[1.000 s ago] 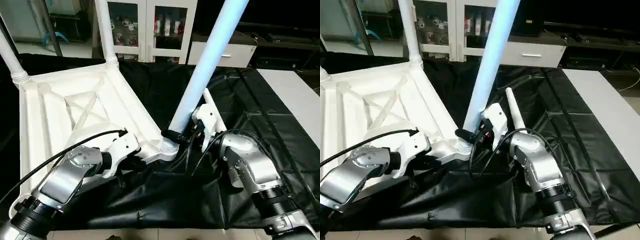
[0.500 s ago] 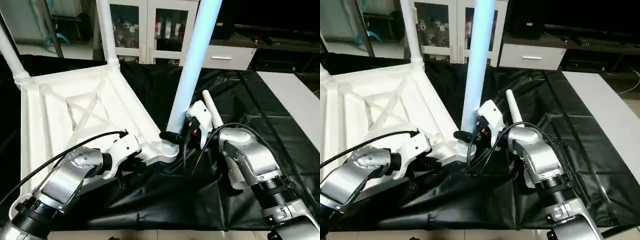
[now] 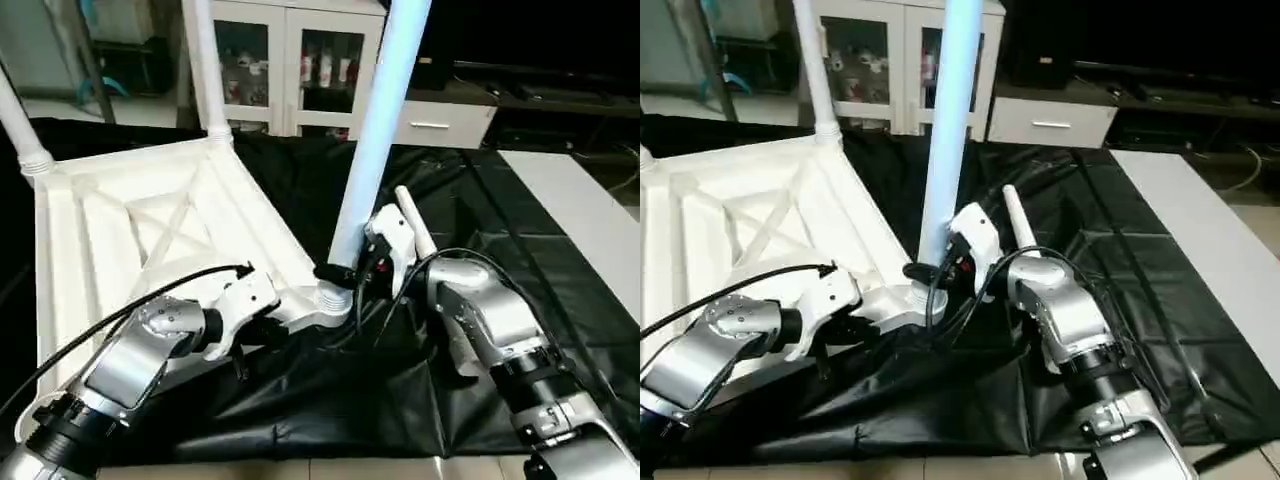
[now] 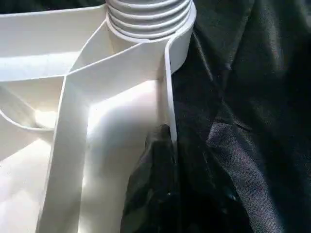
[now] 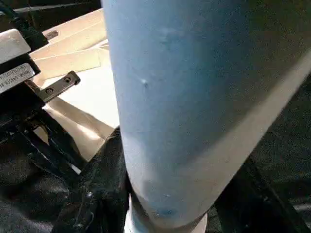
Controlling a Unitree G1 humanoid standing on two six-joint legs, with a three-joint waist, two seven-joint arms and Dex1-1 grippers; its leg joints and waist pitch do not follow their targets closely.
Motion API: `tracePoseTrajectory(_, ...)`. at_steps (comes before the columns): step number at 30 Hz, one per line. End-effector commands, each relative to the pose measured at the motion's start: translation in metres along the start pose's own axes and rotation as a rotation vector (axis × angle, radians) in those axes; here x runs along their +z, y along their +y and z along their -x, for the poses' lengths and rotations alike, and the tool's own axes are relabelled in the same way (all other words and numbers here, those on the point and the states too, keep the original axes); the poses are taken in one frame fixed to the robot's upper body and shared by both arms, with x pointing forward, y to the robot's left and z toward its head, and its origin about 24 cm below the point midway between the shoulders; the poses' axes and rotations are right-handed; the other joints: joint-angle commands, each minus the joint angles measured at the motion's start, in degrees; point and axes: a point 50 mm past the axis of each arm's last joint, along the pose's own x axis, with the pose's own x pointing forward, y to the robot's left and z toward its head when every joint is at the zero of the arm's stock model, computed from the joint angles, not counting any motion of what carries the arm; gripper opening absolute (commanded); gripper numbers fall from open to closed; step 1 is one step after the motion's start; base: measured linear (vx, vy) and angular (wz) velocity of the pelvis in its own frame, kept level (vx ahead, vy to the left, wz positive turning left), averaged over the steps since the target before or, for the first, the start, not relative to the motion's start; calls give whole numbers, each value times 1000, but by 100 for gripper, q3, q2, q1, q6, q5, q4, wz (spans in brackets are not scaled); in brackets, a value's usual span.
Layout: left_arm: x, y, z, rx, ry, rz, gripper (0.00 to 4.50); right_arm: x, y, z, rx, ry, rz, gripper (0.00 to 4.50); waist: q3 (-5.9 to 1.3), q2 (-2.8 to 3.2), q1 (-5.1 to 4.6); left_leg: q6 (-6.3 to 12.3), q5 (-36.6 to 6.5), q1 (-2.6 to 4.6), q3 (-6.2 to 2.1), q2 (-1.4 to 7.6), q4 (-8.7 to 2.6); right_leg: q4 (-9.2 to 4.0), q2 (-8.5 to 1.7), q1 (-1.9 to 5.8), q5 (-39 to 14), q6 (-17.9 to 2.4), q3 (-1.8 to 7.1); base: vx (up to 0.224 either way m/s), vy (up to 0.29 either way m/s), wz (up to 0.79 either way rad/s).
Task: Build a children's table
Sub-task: Insert table leg to table base
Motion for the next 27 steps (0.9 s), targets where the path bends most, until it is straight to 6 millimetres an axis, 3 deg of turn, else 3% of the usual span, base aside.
tracePoseTrajectory(1, 2, -2, -1, -24, -24, -4, 0, -54, 0, 6, -22, 219, -117, 184, -104, 109, -88, -306, -3815, 158, -137, 86, -547, -595, -304, -74, -3673, -399, 81, 0, 0, 0)
tracePoseTrajectory(5, 1, -2, 0, -28, -22, -6, 0, -53, -1, 5, -7, 229, -109, 184, -96, 93, -118, -279, -3853, 172, -135, 71, -533, -626, -344, -85, -3836, -369, 45, 0, 0, 0)
tracePoseTrajectory(11, 3, -1, 1, -31, -18, -20, 0, -32, -12, 6, 26, 240, -76, 184, -66, 99, -172, -283, -4022, 177, -169, 67, -524, -668, -356, -105, -4109, -292, -6, 0, 0, 0)
tracePoseTrajectory(14, 3, -2, 0, -32, -18, -21, 0, -30, -12, 8, 56, 270, -58, 184, -67, 83, -153, -265, -3980, 183, -161, 62, -517, -665, -367, -122, -4125, -295, 22, 0, 0, 0)
tracePoseTrajectory(18, 3, -1, 1, -25, -13, -25, 0, -29, -14, 10, 57, 294, -14, 184, -73, 76, -127, -247, -3802, 117, -172, 71, -562, -609, -382, -93, -3970, -355, 84, 0, 0, 0)
tracePoseTrajectory(27, 3, 0, 1, -20, -12, -24, 0, -32, -12, 9, 57, 296, -18, 184, -57, 86, -139, -256, -3910, 126, -196, 59, -558, -654, -391, -113, -4255, -248, 56, 0, 0, 0)
